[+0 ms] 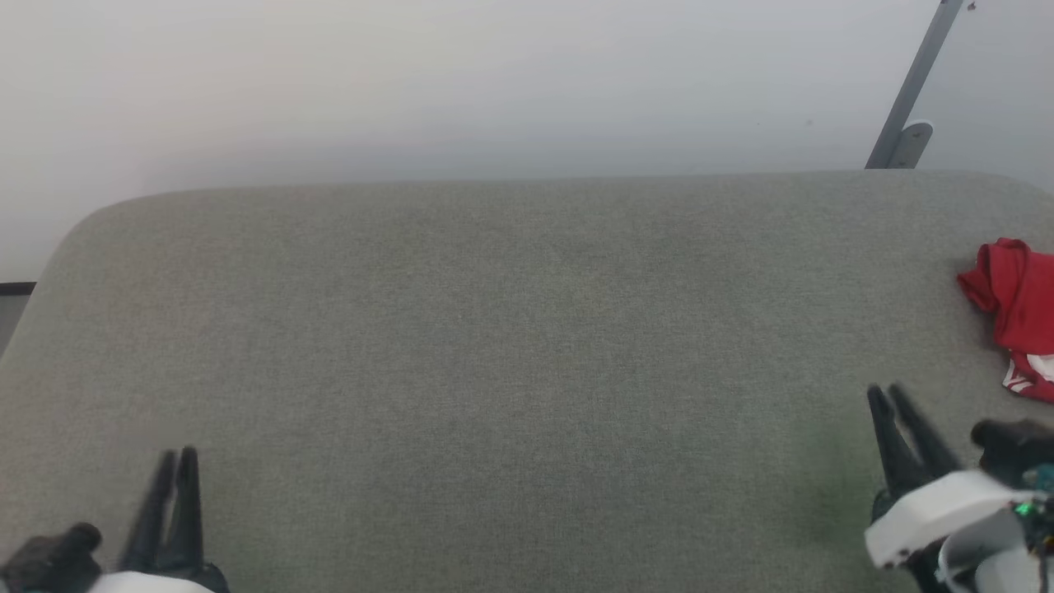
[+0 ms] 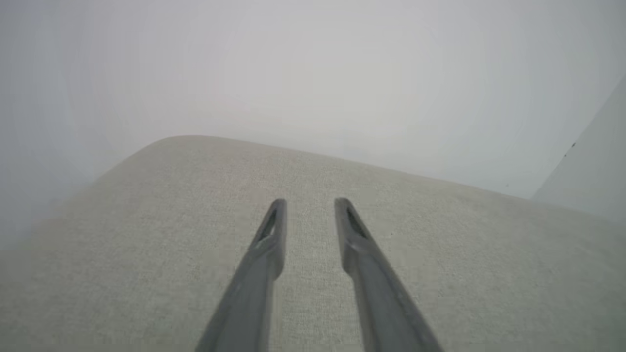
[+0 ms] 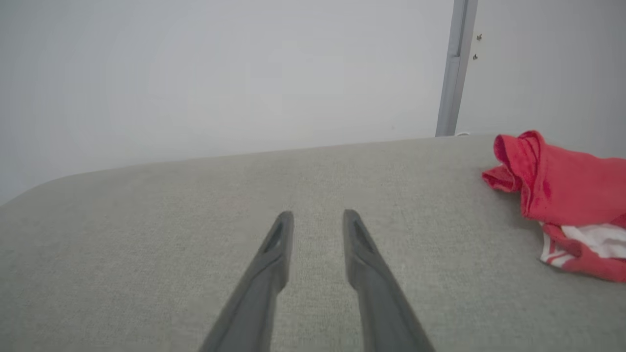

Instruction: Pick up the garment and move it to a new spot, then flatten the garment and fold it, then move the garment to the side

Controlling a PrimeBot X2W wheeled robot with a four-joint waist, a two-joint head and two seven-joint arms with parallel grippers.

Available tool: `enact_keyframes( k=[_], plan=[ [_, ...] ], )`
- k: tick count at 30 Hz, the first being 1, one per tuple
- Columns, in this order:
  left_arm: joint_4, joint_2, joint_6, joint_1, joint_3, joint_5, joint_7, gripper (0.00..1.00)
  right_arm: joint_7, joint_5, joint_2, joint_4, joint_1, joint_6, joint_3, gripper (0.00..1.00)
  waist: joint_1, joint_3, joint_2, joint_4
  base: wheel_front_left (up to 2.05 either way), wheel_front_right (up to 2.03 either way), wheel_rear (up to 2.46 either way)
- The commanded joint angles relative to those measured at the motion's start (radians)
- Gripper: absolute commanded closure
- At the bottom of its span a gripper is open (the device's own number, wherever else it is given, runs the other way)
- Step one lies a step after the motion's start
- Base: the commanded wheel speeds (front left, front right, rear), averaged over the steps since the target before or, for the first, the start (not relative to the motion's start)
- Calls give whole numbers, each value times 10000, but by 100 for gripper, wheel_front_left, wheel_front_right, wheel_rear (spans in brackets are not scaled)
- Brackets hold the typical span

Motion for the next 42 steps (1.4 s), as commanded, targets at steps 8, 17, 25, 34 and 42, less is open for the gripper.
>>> enact_keyframes(
  k=[8, 17, 25, 34, 42],
  plan=[
    [139, -259, -1, -168, -9, -1065, 372, 100, 336, 1070, 270, -52, 65, -1, -187, 100, 0, -4, -1, -9, 0, 0, 0],
    [181, -481, -3, -396, -31, -2357, 789, 100, 704, 2376, 535, -243, 87, -2, -390, 100, 0, -9, -1, -20, 0, 0, 0],
    [222, -657, -5, -577, -49, -3400, 1129, 100, 1002, 3432, 751, -383, 100, -2, -557, 100, 0, -13, -1, -30, 0, 0, 0],
    [264, -845, -7, -769, -63, -4481, 1475, 100, 1314, 4510, 970, -532, 111, -3, -725, 100, 0, -18, -1, -41, 0, 0, 0],
    [301, -990, -8, -917, -73, -5325, 1762, 100, 1570, 5381, 1152, -638, 121, -4, -872, 100, 0, -23, -1, -51, 0, 0, 0]
  ],
)
